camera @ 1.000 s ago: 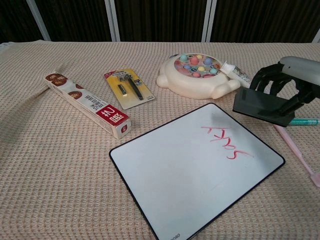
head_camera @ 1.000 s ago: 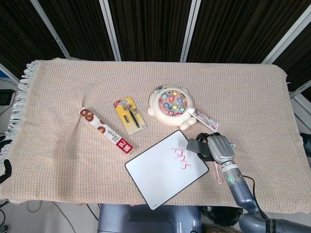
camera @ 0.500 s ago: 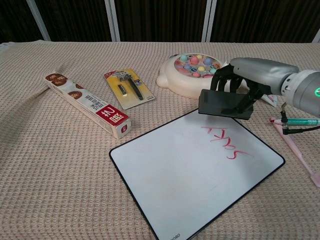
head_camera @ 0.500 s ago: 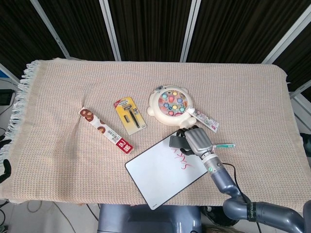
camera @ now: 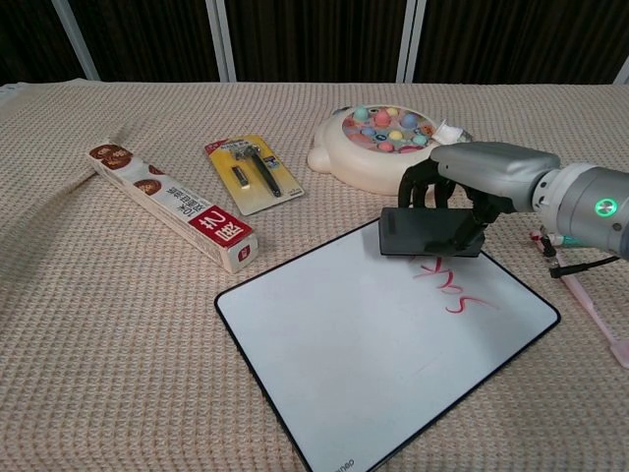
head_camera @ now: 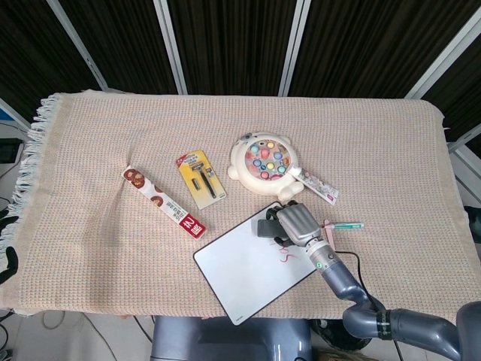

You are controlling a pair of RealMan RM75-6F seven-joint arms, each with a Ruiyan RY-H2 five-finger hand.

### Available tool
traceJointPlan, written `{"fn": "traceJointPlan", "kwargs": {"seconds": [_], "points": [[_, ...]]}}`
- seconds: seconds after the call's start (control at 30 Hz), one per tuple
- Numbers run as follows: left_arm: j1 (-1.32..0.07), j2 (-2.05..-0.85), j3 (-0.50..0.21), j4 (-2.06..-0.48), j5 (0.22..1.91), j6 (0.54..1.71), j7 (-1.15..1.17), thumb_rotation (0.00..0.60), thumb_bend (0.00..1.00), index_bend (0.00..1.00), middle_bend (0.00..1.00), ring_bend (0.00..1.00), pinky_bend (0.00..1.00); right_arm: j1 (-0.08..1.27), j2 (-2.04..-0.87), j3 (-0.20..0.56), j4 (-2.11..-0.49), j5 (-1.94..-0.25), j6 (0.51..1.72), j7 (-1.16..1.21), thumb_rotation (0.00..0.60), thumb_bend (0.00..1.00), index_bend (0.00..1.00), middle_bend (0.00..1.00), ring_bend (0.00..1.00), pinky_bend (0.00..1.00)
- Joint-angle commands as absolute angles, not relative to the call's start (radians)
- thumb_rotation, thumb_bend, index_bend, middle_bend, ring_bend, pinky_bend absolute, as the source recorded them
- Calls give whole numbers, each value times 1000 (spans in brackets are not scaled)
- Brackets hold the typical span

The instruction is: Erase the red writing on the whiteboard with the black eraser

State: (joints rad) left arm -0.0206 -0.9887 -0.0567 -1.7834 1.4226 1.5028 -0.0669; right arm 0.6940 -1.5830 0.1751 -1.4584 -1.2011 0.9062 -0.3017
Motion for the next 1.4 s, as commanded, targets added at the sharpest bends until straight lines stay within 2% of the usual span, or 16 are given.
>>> {"fn": "traceJointPlan", "kwargs": {"seconds": [0.03, 0.33, 0.57, 1.03, 1.4], "points": [[-20, -988, -58, -1784, 1422, 1505, -69, 600, 634, 189, 83, 24, 62, 705, -1609, 174, -1427, -1205, 907, -298, 600, 451, 493, 496, 472, 314], [-21, -985, -59, -1782, 1419, 1502, -75, 600, 634, 189, 83, 23, 62, 722, -1639, 178, -1382, -1193, 904, -297, 600, 452, 493, 496, 473, 314], [-21, -984, -61, -1782, 1416, 1502, -77, 600, 634, 189, 83, 23, 62, 710, -1624, 161, -1407, -1199, 913, -283, 600, 452, 499, 504, 477, 314], [-19, -985, -57, -1782, 1423, 1505, -73, 600, 634, 189, 83, 23, 62, 616, -1522, 32, -1542, -1271, 958, -257, 600, 451, 504, 507, 480, 315], [-19, -989, -54, -1783, 1429, 1507, -64, 600, 634, 189, 83, 24, 62, 546, -1454, -34, -1617, -1355, 1031, -202, 600, 451, 505, 507, 480, 316]]}}
